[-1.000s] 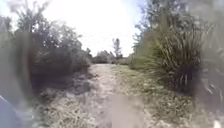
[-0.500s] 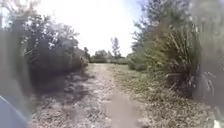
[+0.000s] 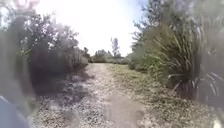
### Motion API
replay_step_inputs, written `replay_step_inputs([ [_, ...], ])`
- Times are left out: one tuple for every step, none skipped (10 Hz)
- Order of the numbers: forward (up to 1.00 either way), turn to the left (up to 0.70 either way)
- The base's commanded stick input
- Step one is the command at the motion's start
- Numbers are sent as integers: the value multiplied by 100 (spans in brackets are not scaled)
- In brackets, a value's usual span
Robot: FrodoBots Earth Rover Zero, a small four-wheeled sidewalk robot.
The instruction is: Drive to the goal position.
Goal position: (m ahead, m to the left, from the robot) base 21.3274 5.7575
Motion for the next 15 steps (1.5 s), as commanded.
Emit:
replay_step_inputs([
  [70,0],
  [70,0],
  [70,0],
  [70,0],
  [70,0],
  [70,0],
  [70,0],
  [70,0],
  [70,0],
  [70,0],
  [70,0],
  [70,0],
  [70,0],
  [70,0],
  [70,0],
])
